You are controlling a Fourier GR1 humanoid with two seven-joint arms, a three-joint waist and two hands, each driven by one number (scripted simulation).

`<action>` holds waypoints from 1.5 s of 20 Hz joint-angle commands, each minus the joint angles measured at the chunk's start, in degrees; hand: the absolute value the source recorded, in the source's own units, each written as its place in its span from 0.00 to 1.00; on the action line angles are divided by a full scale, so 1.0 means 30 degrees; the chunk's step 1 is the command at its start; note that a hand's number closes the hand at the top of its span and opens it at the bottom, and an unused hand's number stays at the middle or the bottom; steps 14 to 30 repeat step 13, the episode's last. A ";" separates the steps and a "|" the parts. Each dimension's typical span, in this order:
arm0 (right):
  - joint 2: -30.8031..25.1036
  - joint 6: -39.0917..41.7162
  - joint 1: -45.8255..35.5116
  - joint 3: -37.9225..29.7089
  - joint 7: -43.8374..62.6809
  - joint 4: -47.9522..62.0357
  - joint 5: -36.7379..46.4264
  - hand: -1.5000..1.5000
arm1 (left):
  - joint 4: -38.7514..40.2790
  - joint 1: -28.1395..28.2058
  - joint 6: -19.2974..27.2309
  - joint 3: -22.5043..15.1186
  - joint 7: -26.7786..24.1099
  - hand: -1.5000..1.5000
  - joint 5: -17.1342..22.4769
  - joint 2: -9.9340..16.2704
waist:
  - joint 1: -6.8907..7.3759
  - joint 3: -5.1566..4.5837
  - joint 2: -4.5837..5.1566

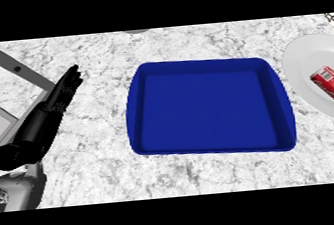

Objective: Pick the can from the tray and place it in the plate

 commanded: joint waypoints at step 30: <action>-0.2124 0.7262 0.1747 0.0648 -0.2307 -0.1470 -0.1958 0.00 | -0.0522 0.0425 -0.0087 0.0139 0.0143 0.50 0.0071 0.0046 | 0.0013 0.0103 -0.0086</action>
